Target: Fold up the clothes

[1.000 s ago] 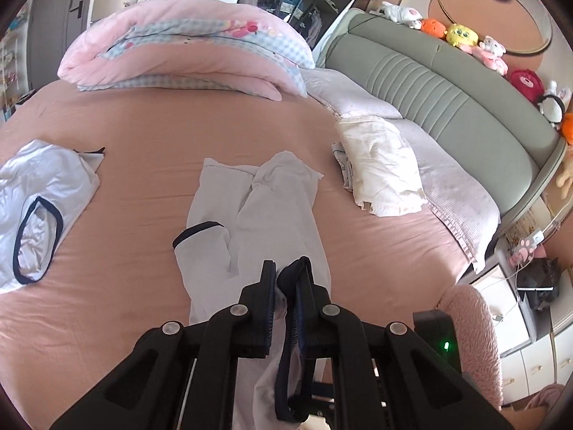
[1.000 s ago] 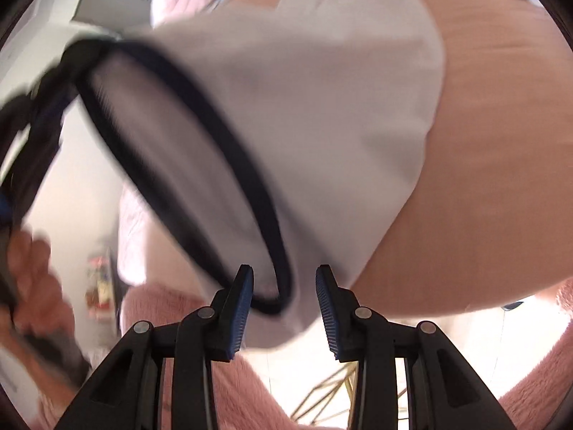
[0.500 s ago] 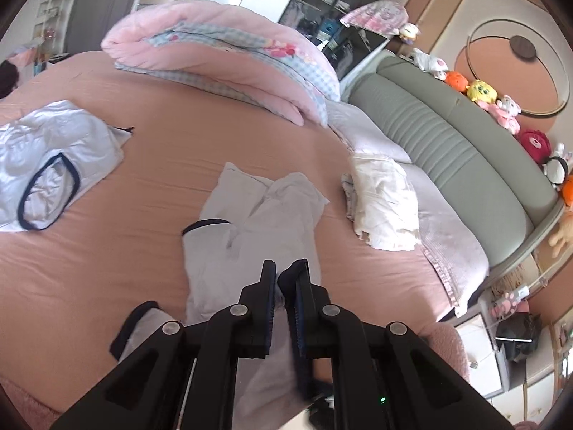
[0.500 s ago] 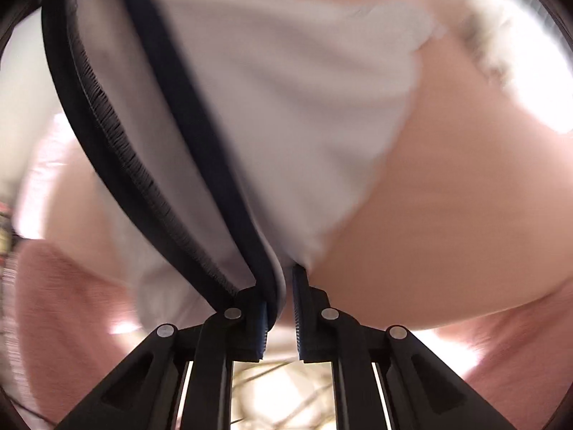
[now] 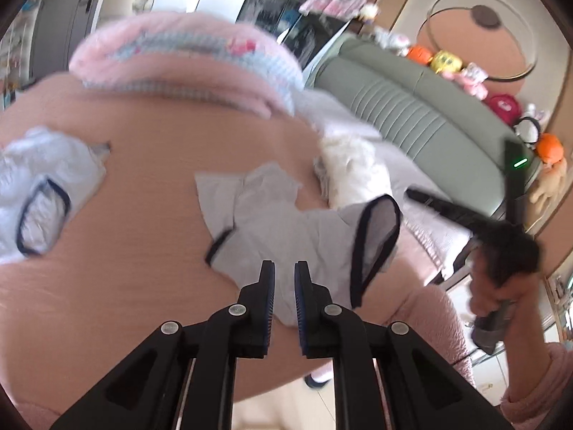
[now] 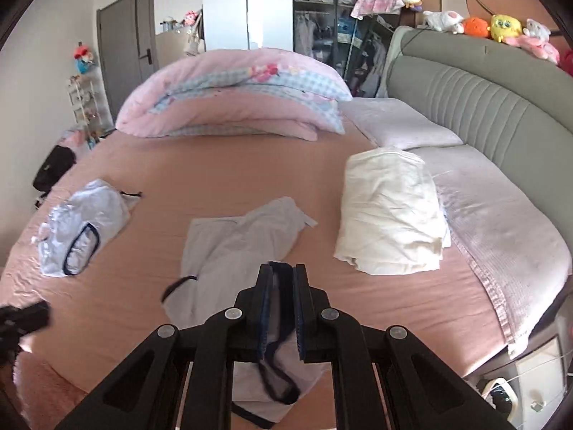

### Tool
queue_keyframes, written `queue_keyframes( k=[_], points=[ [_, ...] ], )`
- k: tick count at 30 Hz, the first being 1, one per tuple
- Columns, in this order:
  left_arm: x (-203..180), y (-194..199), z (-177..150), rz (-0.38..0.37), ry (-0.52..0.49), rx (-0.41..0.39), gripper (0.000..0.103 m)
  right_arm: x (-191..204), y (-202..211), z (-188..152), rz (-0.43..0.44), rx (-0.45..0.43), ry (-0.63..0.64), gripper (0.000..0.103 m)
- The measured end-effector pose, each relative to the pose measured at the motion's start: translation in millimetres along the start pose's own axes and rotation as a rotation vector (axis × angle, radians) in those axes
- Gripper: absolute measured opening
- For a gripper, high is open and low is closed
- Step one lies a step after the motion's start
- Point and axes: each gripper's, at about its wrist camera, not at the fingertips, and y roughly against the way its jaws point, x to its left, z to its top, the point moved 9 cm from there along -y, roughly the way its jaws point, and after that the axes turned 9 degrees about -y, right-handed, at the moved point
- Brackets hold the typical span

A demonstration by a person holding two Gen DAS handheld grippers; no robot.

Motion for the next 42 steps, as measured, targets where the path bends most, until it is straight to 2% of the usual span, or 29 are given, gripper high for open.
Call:
queue_keyframes(
  k=[4, 7, 10, 11, 14, 17, 19, 20, 23, 24, 25, 30, 33, 35, 37, 42],
  points=[
    [-23.8, -62.6, -32.5, -0.074, 0.027, 0.123, 0.016, 24.2, 26.2, -33.9, 0.084, -0.008, -0.017, 0.008],
    [-44.9, -103.2, -49.3, -0.079, 0.002, 0.198, 0.025, 17.9, 16.5, -60.1, 0.006, -0.018, 0.025, 0.008],
    [-68.8, -129.8, -53.0, -0.099, -0.036, 0.222, 0.026, -12.2, 1.4, -78.5, -0.042, 0.041, -0.030, 0.008],
    [-73.9, -137.2, -53.8, -0.095, -0.047, 0.226, 0.026, -26.8, -2.7, -87.1, -0.048, 0.063, -0.062, 0.011],
    [-82.6, -157.9, -56.6, -0.061, -0.073, 0.239, 0.026, -71.6, -29.2, -118.1, -0.048, 0.174, -0.190, 0.012],
    [-91.3, -178.5, -59.3, -0.026, -0.098, 0.251, 0.026, -100.1, -53.1, -139.9, 0.003, 0.253, -0.302, 0.013],
    [-97.0, -192.1, -61.1, -0.003, -0.115, 0.259, 0.027, -108.8, -65.4, -146.8, 0.024, 0.270, -0.333, 0.014],
    [-99.9, -198.9, -61.9, 0.008, -0.124, 0.263, 0.027, -110.0, -71.5, -149.1, 0.033, 0.280, -0.339, 0.021],
    [-104.9, -216.8, -66.1, 0.052, -0.157, 0.278, 0.025, -99.6, -89.7, -151.1, 0.054, 0.323, -0.319, 0.030],
    [-100.4, -216.2, -68.4, 0.084, -0.173, 0.284, 0.020, -96.2, -95.7, -151.7, 0.060, 0.337, -0.312, 0.032],
    [-95.1, -213.4, -69.8, 0.119, -0.188, 0.287, 0.008, -92.8, -101.7, -152.4, 0.067, 0.351, -0.305, 0.037],
    [-55.4, -175.4, -69.4, 0.263, -0.178, 0.275, 0.005, -75.8, -131.4, -155.6, 0.101, 0.422, -0.270, 0.037],
    [-23.3, -151.6, -69.4, 0.323, -0.118, 0.261, 0.005, -65.8, -149.0, -157.5, 0.122, 0.464, -0.249, 0.037],
    [-1.5, -135.9, -69.6, 0.359, -0.073, 0.252, 0.005, -58.1, -153.6, -172.9, 0.101, 0.503, -0.208, 0.037],
    [3.5, -134.1, -69.7, 0.352, -0.053, 0.243, 0.005, -55.1, -151.6, -189.2, 0.066, 0.515, -0.174, 0.036],
    [4.9, -138.7, -69.5, 0.303, -0.016, 0.220, 0.008, -48.7, -129.7, -202.5, 0.018, 0.523, -0.082, 0.034]
  ],
)
